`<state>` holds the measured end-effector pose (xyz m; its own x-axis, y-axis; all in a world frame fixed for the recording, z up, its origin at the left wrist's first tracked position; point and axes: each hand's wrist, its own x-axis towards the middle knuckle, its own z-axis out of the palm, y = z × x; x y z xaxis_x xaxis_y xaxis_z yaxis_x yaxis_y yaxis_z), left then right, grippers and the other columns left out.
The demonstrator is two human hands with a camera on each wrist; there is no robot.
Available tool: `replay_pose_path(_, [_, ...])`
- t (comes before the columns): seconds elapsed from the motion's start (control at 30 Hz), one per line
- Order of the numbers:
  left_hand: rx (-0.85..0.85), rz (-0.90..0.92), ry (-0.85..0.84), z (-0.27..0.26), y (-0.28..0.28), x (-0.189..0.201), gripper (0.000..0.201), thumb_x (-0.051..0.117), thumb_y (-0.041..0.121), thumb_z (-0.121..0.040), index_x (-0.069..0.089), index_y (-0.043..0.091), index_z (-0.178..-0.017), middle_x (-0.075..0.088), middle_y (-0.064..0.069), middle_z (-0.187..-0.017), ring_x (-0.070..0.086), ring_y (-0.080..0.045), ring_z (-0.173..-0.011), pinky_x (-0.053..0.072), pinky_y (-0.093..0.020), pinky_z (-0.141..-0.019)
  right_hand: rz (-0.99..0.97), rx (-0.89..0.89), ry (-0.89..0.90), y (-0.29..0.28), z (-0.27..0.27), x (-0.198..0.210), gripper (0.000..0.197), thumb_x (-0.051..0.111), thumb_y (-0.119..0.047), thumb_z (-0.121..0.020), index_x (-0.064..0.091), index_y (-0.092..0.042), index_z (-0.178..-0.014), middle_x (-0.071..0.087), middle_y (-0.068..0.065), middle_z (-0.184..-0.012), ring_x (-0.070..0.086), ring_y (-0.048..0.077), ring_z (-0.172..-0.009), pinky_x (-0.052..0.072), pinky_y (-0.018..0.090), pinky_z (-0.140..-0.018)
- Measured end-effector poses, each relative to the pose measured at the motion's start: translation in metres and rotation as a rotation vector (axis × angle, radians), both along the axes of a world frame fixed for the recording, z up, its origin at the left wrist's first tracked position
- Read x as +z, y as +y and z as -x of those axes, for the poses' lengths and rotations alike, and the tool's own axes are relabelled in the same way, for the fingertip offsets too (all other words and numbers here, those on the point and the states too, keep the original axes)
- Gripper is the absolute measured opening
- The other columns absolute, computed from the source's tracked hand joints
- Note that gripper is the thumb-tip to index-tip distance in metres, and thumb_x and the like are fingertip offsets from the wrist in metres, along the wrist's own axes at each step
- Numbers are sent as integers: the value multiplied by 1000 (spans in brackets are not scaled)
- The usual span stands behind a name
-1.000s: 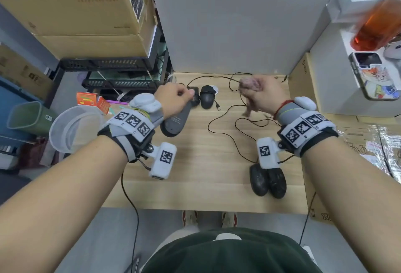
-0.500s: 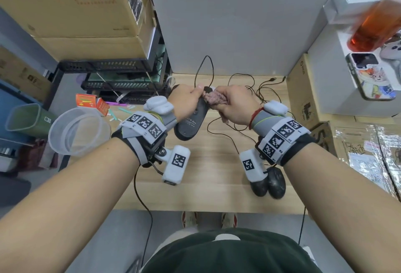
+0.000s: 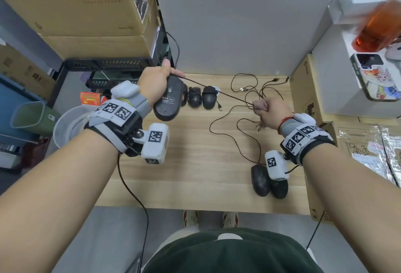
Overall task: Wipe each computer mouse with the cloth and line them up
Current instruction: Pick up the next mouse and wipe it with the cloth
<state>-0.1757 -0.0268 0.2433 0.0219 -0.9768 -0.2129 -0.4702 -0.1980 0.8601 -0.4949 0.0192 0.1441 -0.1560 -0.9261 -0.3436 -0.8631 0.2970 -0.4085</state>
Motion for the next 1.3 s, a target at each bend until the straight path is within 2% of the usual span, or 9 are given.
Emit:
replay_pose_path(0.13, [-67, 10, -131, 3, -1, 1, 55, 33, 42, -106, 80, 26, -82, 72, -7, -77, 63, -24, -68, 51, -21, -63, 68, -166, -80, 5, 8, 7, 31, 64, -21, -89, 45, -30, -67, 62, 4, -81, 66, 29, -81, 50, 30, -69])
replay_pose_path(0.23, [-220, 10, -267, 20, 6, -6, 53, 35, 42, -107, 80, 23, -88, 61, -7, -62, 54, -17, -55, 41, -26, -61, 70, -146, -174, -4, -13, 25, 16, 53, -21, -79, 49, -17, -63, 65, 6, -56, 72, 32, -69, 42, 28, -55])
replay_pose_path(0.4, [-319, -13, -300, 45, 13, -23, 51, 38, 46, -106, 81, 23, -91, 66, -14, -70, 53, -8, -48, 36, -10, -54, 287, 19, -423, -14, -66, 59, 21, 56, -29, -87, 59, -12, -75, 68, 5, -54, 68, 21, -52, 56, 37, -64])
replay_pose_path(0.57, [-231, -68, -197, 58, 15, -20, 65, 33, 54, -105, 64, 11, -68, 65, -17, -75, 60, -30, -72, 46, -33, -70, 347, 221, -413, -7, -95, 75, 15, 65, -31, -91, 63, -18, -84, 66, -3, -50, 69, 16, -53, 56, 30, -68])
replay_pose_path(0.67, [-189, -125, -176, 60, 17, -15, 71, 26, 64, -102, 67, 9, -81, 68, -19, -94, 63, -32, -88, 49, -37, -86, 335, 331, -332, -5, -98, 77, 14, 65, -28, -87, 57, -28, -75, 61, -9, -49, 69, 18, -65, 55, 39, -76])
replay_pose_path(0.9, [-213, -127, -194, 55, 17, -11, 45, 44, 34, -103, 47, 15, -62, 54, -10, -68, 53, -28, -77, 42, -34, -63, 362, 398, -222, -7, -97, 72, 11, 66, -32, -87, 57, -29, -82, 53, -15, -53, 68, 28, -80, 54, 41, -80])
replay_pose_path(1.03, [-158, -121, -113, 53, 20, -7, 45, 44, 36, -102, 63, 12, -69, 66, -18, -78, 60, -35, -72, 49, -39, -69, 344, 410, -197, -7, -93, 68, 14, 67, -31, -87, 64, -17, -87, 54, -10, -57, 67, 30, -79, 54, 41, -78])
replay_pose_path(1.13, [-128, -219, 184, 50, 22, -4, 45, 42, 37, -107, 76, 10, -94, 73, -26, -89, 69, -38, -67, 59, -41, -65, 335, 359, -179, -8, -85, 60, 12, 70, -29, -85, 66, -18, -86, 55, -10, -60, 64, 27, -77, 53, 38, -75])
replay_pose_path(1.3, [-82, -322, 484, 47, 23, 0, 48, 41, 40, -108, 69, 4, -92, 72, -23, -82, 70, -36, -59, 61, -38, -56, 252, 246, -163, -7, -64, 41, 30, 71, -26, -86, 48, -27, -66, 58, -5, -62, 56, 28, -74, 44, 33, -67])
